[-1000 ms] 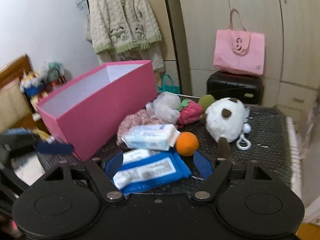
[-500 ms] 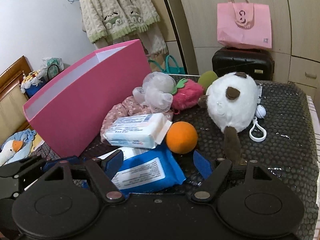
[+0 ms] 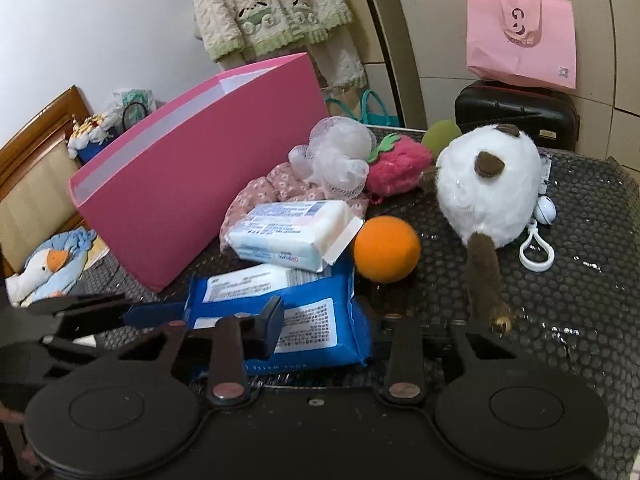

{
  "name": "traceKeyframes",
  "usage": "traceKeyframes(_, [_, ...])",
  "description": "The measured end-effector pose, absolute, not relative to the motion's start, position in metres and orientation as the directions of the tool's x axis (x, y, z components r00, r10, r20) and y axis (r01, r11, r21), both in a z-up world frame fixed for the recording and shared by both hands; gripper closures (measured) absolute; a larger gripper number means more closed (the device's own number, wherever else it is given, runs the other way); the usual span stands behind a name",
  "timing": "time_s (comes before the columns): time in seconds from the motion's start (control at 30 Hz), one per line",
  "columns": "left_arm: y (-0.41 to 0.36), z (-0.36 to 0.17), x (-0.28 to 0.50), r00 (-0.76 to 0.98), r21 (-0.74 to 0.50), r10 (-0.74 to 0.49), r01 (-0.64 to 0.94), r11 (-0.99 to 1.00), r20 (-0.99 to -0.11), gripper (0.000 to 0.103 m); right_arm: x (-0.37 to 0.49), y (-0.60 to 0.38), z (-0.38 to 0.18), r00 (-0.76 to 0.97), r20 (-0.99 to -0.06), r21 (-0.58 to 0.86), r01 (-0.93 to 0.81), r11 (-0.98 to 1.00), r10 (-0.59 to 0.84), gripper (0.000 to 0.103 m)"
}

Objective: Organize soft objects
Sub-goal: 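Move the left tool back to the blue wet-wipe pack, then close the left tool fingers on the blue wet-wipe pack and lift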

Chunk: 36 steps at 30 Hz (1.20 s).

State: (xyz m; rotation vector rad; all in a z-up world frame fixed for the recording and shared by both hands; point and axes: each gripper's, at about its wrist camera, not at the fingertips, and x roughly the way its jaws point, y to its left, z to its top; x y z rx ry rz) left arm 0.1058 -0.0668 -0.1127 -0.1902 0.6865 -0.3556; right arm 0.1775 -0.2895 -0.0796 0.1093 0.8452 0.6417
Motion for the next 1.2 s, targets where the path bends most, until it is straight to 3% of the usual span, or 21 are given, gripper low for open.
traceKeyframes(0.2, [-0.057, -0.111, 0.114, 0.674, -0.362, -0.431, 0.252, 0.898, -0.6, 0.051, 0.166, -0.294, -0.079, 0.483, -0.672, 0.339, -0.473, 0.813, 0.561, 0.057])
traceKeyframes(0.57, [-0.068, -0.111, 0.108, 0.684, -0.275, -0.407, 0.3, 0.913, -0.605, 0.056, 0.142, -0.288, -0.087, 0.526, -0.654, 0.315, -0.464, 0.828, 0.544, 0.051])
traceKeyframes(1.2, [-0.062, -0.097, 0.091, 0.633, -0.285, -0.496, 0.41, 0.866, -0.595, 0.054, 0.116, -0.283, -0.073, 0.545, -0.674, 0.325, -0.389, 0.862, 0.5, 0.044])
